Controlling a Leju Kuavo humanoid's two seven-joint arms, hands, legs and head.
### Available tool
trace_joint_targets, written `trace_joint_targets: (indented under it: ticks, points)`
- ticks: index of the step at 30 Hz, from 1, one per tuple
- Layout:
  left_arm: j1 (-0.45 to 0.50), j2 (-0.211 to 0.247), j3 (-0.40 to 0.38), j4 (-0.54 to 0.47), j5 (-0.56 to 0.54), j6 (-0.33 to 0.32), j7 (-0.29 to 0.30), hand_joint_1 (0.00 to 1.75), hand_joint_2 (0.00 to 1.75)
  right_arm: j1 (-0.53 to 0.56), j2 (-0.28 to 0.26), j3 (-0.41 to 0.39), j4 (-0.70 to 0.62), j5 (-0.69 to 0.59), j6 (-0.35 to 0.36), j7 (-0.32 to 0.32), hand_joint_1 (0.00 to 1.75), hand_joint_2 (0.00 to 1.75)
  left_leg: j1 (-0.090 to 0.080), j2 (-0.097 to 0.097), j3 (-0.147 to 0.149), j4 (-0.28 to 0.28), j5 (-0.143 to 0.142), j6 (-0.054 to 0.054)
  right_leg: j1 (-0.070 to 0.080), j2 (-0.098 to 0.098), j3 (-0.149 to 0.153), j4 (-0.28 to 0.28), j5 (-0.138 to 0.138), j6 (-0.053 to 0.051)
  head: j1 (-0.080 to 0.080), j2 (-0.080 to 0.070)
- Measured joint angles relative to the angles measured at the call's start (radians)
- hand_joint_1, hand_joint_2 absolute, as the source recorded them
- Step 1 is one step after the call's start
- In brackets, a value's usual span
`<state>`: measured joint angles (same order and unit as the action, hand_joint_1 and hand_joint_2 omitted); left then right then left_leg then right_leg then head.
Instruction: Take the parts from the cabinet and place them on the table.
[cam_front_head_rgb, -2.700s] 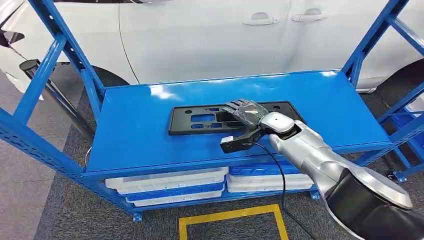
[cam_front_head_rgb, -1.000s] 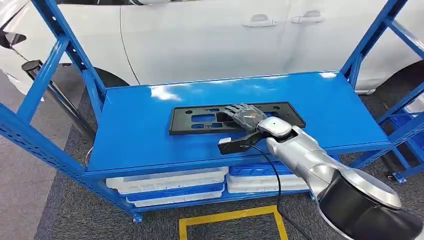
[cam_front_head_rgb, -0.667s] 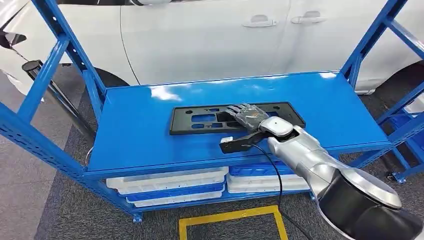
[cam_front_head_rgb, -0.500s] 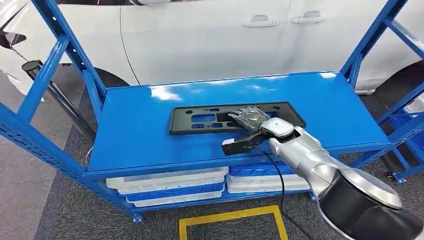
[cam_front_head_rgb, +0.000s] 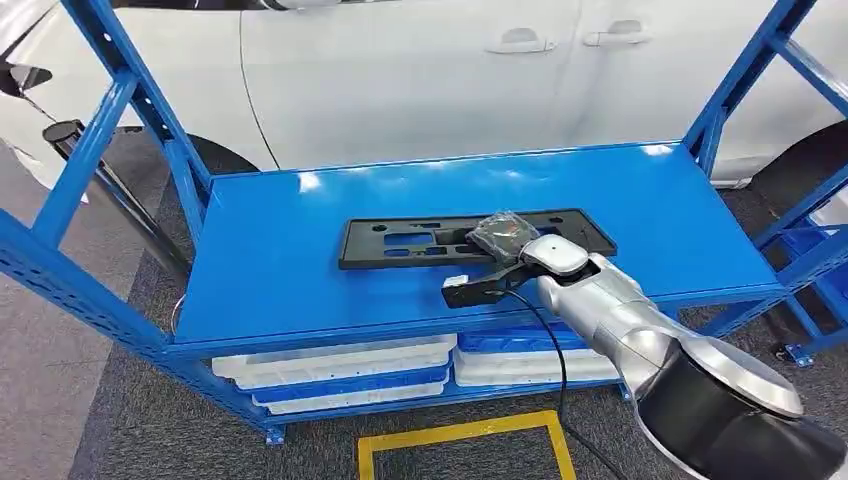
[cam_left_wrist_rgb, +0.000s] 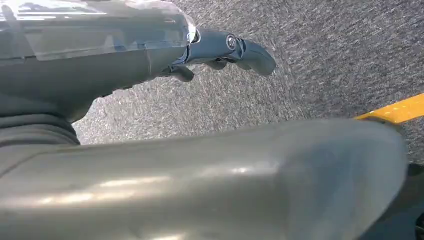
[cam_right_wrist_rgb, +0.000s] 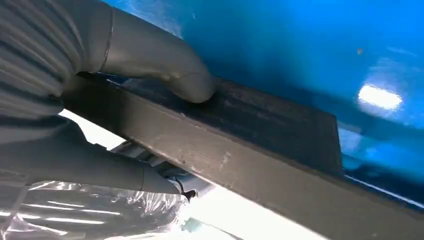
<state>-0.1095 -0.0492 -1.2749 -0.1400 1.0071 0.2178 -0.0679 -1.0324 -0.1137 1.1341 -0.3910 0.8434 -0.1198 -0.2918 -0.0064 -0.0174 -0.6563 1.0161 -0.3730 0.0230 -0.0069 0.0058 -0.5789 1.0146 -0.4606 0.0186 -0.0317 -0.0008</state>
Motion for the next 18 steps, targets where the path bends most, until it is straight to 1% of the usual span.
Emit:
trace_joint_targets:
  ticks: [9,13,18]
  points:
    - [0.000,0.000,0.000,0.000,0.001,-0.002,-0.008,0.00,0.00,0.000,-0.002,0.000,0.000,-0.004,-0.004,-0.012,1.75,1.75,0.000,0.000,0.000,0.000,0.000,0.000,0.000,0.000,0.000,0.000,0.000,0.000,0.000,0.000]
    - [0.000,0.000,-0.001,0.000,0.005,-0.003,-0.011,0.00,0.00,0.000,-0.004,-0.006,-0.001,-0.025,-0.012,-0.024,1.75,1.75,0.000,0.000,0.000,0.000,0.000,0.000,0.000,0.000,0.000,0.000,0.000,0.000,0.000,0.000]
    - [0.000,0.000,-0.001,0.000,0.017,-0.002,-0.012,0.00,0.00,-0.001,-0.015,-0.054,-0.023,-0.116,-0.025,-0.087,1.75,1.75,0.000,0.000,0.000,0.001,0.000,0.000,0.000,0.000,0.000,0.000,0.001,0.001,0.000,0.000]
